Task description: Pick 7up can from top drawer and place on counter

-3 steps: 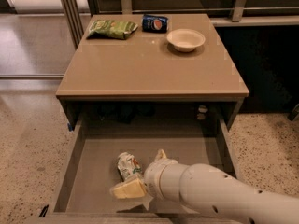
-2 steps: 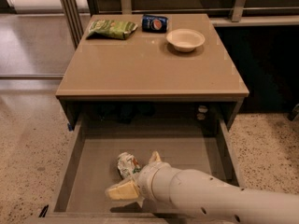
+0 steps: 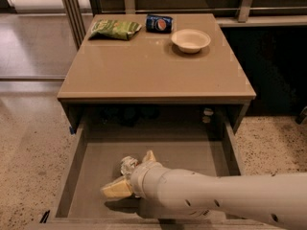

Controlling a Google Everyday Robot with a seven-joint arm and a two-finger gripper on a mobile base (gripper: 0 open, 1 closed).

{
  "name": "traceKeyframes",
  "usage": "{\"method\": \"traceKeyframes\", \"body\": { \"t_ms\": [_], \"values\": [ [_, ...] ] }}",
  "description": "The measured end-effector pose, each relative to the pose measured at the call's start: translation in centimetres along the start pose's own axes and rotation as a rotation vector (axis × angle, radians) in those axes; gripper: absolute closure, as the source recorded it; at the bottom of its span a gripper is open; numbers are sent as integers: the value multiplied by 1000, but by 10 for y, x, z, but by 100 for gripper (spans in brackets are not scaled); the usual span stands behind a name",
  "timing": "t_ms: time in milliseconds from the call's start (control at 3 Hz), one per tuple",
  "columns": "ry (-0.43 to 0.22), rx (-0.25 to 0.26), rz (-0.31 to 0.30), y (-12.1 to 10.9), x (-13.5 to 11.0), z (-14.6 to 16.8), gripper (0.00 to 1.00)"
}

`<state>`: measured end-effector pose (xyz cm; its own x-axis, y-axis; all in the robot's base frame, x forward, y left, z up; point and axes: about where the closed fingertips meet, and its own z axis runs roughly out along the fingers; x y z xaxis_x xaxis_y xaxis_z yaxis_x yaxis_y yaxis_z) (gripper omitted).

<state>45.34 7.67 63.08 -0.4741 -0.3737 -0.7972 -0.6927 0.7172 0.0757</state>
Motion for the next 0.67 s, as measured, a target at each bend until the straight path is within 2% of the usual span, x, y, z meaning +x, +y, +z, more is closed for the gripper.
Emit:
{"method": "traceKeyframes", "body": {
  "t_ms": [333, 667],
  "values": [
    [62, -35, -40, 1, -1, 22, 0],
    [61, -34, -40, 1, -1, 22, 0]
  ]
}}
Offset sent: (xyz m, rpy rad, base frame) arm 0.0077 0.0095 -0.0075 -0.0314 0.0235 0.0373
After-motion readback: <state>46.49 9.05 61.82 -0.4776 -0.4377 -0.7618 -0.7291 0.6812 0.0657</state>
